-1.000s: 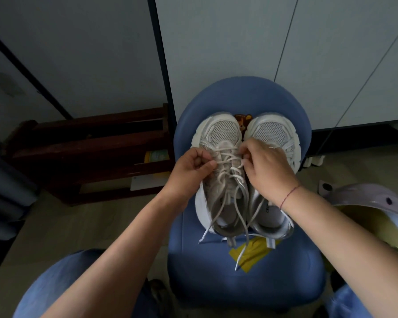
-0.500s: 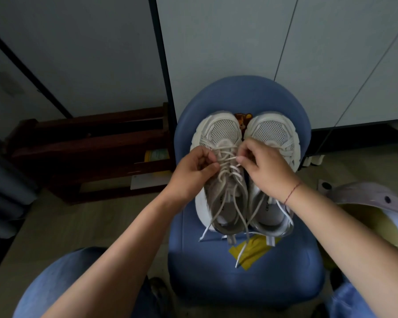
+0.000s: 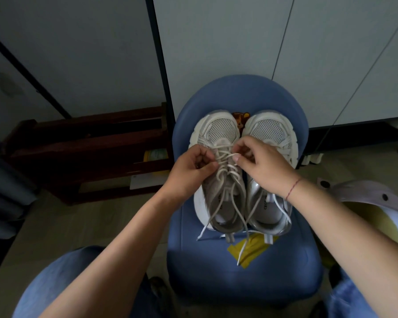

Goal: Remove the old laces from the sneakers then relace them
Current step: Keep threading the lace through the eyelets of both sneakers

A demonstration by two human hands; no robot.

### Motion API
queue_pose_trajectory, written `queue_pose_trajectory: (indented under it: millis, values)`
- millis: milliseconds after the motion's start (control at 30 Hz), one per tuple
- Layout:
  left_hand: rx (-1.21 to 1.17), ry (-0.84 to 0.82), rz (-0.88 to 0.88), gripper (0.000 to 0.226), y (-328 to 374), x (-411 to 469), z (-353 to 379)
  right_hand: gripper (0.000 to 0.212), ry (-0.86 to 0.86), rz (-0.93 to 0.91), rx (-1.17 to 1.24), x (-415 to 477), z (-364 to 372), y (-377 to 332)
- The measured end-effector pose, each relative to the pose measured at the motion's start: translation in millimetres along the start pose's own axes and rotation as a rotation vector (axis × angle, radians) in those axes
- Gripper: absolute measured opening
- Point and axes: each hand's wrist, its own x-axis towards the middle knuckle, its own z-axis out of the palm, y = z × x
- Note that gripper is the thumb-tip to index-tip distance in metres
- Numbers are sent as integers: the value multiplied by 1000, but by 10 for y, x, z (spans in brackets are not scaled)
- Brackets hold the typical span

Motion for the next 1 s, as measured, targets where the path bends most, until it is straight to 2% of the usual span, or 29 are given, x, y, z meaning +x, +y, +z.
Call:
queue_pose_trajectory:
  millis: [133,233,400,633,833,933,1000]
  values:
    - [25,-2,36,19,7,-20,25,9,89,1,-31,-9,35,-36]
    - [182,-1,88,20,3,-31,46,19,156,10,-5,-37,37,-61]
    - [383,78,175,22,-1,-21,32,13,109,-8,-52,-40,57,-21]
    - [607,119,336,15,-37,-29,25,5,86,9,-102,-30,53,-46]
    - [838,116,452,9,-20,-4,67,10,23,14,-188,-55,46,-45]
    - [811,126,404,4,-27,-2,27,12,14,15,-310,-67,-14,-18]
    - [695,115,298,13,-14,-29,-13,12,13,31,-352,-77,-30,-16]
